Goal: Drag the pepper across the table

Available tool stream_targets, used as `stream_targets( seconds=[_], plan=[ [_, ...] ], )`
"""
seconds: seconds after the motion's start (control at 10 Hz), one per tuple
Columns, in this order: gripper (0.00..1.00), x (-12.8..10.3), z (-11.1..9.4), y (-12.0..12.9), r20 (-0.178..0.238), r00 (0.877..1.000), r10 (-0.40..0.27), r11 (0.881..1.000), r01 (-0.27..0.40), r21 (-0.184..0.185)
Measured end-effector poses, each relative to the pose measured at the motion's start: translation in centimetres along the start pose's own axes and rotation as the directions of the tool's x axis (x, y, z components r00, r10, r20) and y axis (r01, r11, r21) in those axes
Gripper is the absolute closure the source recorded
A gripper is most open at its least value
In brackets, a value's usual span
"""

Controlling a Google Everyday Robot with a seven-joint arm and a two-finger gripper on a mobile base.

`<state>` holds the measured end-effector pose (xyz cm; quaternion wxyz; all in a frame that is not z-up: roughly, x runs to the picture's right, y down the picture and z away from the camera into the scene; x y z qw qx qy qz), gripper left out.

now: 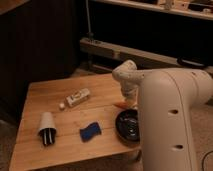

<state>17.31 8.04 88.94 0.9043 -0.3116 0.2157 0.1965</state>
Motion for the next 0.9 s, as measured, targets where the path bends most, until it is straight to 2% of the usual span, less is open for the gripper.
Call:
stream_targets(
  seconds=[0.6,0.9],
  plan=[
    [0.77,3.2,-0.1,-0.4,-0.037,0.998,0.041,0.999,-0.041,0.000],
    [0.75,3.6,0.0,-0.2,-0.031,0.998,0.048,0.999,-0.048,-0.004]
  ],
)
